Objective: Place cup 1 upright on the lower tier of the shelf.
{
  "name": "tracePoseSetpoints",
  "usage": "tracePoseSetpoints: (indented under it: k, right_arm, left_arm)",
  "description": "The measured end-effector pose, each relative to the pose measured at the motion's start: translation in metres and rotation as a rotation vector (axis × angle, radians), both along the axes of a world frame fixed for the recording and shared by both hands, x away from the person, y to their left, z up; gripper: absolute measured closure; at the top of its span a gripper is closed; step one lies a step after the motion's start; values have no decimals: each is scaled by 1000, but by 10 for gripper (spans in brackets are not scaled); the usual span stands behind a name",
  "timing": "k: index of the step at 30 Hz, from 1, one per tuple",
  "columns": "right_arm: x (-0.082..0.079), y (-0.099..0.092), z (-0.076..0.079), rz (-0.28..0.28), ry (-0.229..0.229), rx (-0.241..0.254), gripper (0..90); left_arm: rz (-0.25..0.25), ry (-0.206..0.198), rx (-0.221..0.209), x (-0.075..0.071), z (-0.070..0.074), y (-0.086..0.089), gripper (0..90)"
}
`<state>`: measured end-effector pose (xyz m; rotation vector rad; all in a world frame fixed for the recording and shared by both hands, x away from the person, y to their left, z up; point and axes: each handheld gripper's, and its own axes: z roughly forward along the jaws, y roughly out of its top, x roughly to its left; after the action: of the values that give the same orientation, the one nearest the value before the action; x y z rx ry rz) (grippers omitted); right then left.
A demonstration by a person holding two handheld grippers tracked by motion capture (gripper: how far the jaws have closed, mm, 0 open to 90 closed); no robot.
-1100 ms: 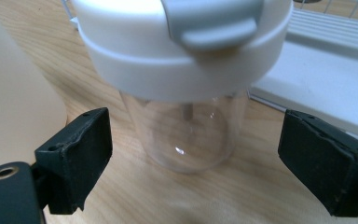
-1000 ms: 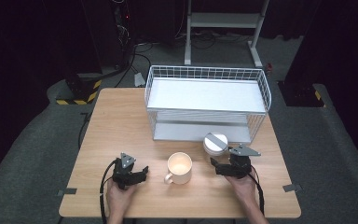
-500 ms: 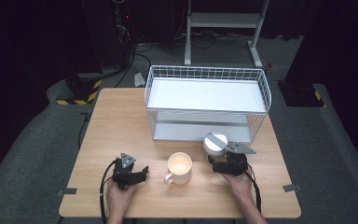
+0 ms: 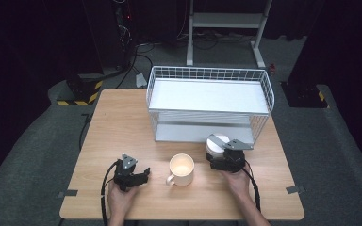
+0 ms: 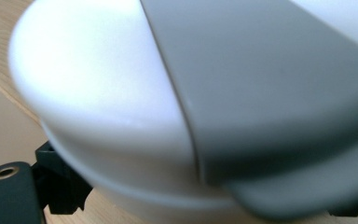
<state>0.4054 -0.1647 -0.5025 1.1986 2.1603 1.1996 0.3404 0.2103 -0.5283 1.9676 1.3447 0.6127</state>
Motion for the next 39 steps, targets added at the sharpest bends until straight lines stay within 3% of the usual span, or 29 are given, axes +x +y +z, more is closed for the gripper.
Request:
tracePoseSetpoints:
  k: [12,30,39]
  right_arm:
    - [4,4,-1,9,-12,-4,170]
    - [4,4,1,17,-29,-42,184]
    - [6,1,7,20,-30,-30,185]
  left_arm:
    - [-1,-1,2,0,0,0,233]
    - [0,0,0,0,0,0,233]
    - [-2,0,3,0,0,0,233]
